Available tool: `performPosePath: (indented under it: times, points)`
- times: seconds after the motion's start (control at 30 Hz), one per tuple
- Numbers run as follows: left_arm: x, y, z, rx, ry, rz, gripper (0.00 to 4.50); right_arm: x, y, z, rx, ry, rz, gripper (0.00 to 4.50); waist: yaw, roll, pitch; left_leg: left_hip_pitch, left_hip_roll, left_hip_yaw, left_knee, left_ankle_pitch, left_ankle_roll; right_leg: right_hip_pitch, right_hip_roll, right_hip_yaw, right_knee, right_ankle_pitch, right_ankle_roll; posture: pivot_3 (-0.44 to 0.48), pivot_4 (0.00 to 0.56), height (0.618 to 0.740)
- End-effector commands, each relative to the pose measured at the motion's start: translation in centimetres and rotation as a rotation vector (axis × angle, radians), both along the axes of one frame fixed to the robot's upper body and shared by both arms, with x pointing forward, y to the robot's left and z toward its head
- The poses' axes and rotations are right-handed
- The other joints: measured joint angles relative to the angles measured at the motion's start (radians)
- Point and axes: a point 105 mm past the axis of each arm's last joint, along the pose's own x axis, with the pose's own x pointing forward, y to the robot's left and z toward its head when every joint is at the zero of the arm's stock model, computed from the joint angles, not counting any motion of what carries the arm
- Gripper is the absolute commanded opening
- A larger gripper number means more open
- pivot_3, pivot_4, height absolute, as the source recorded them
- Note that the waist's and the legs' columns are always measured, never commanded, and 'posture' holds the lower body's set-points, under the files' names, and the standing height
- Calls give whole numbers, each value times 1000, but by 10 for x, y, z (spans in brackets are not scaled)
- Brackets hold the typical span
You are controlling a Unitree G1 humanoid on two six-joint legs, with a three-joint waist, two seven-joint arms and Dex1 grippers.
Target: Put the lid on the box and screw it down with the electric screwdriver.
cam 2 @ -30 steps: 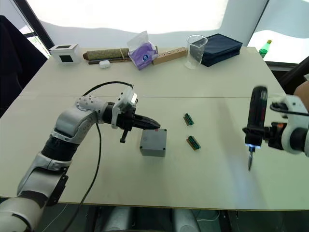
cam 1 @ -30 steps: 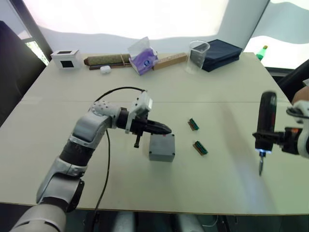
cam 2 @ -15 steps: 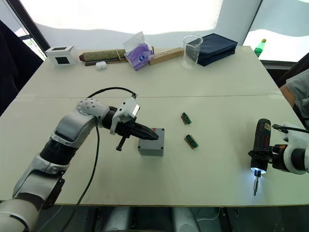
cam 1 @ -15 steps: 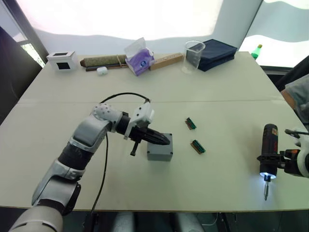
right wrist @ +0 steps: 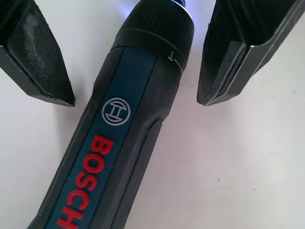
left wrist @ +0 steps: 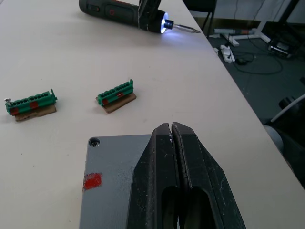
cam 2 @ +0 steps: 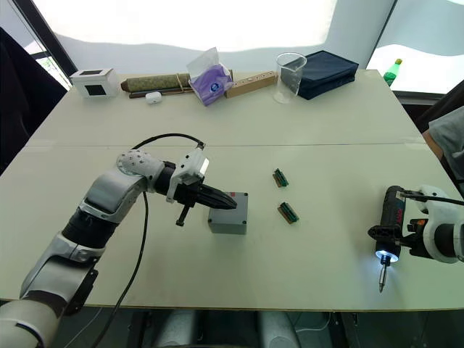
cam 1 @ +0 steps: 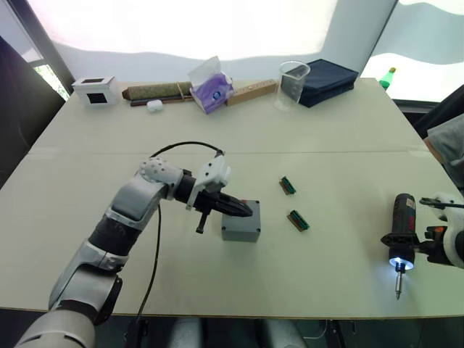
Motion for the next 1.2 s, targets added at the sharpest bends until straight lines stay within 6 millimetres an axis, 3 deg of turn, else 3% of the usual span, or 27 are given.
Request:
performPosePath:
  times: [0.03, 0.1, 0.37, 0.43, 0.5, 0.53, 0.6, 0.73, 0.9, 1.0, 1.2]
  points:
    - [2, 2, 2, -4, -20, 7, 0, 0, -7, 32, -116, -81, 19, 4474, 0, 0, 0, 0, 0, 0, 0, 0, 0, 0, 0, 0, 0, 0, 0, 0, 150, 737]
    - [7, 4, 3, -1, -23, 29, 0, 5, -2, 55, -137, -170, 56, 4474, -2, 0, 0, 0, 0, 0, 0, 0, 0, 0, 0, 0, 0, 0, 0, 0, 150, 737]
    - [27, 17, 7, -7, -29, 132, 0, 1, 26, 104, -272, -285, 257, 4474, 0, -1, 0, 0, 0, -1, 0, 0, 0, 0, 0, -1, 0, 0, 0, 0, 150, 737]
    - [42, 26, 9, -4, -57, 207, 0, 11, 53, 118, -285, -401, 398, 4474, -1, -1, 0, 0, 0, -1, 1, 0, 0, 1, 0, -1, 0, 0, 0, 0, 150, 737]
    - [60, 40, 10, 18, -93, 298, 0, 15, 98, 120, -273, -535, 638, 4474, -5, -1, 0, 0, 0, -1, 1, 0, 0, 0, 0, -1, 1, 0, 0, 0, 150, 737]
    - [67, 49, 9, 34, -107, 342, 0, 13, 121, 112, -282, -570, 774, 4474, -6, -1, 1, 0, 0, -1, 1, 0, 0, 0, 0, -1, 1, 0, 0, 0, 150, 737]
    - [73, 58, 6, 64, -126, 375, 0, 6, 148, 95, -263, -590, 931, 4474, -6, -1, 1, 1, 1, -2, 0, 0, 0, 0, 1, -1, 1, 0, 0, 0, 150, 737]
    - [68, 67, -11, 125, -130, 382, 0, 3, 180, 57, -214, -582, 1088, 4474, 0, -2, 1, -2, 0, -1, 1, 1, -1, -2, -1, -2, 0, -1, 1, 0, 150, 737]
    - [52, 65, -33, 143, -95, 383, 0, 7, 209, 21, -125, -572, 1148, 4474, 5, -3, 1, -4, 0, -2, 4, 1, -1, -2, -2, -2, 0, 0, 1, 0, 150, 737]
    - [43, 58, -42, 139, -83, 376, 0, 16, 216, 5, -144, -563, 1140, 4474, 4, -3, 1, -4, 0, -2, 4, 1, -2, -2, -1, -2, 2, 0, 1, 0, 150, 737]
    - [39, 43, -50, 126, -87, 371, 0, 20, 231, -7, -97, -551, 1126, 4474, 5, -4, 0, -4, 0, -3, 4, 1, -2, -2, -1, -3, 2, 0, 1, 0, 150, 737]
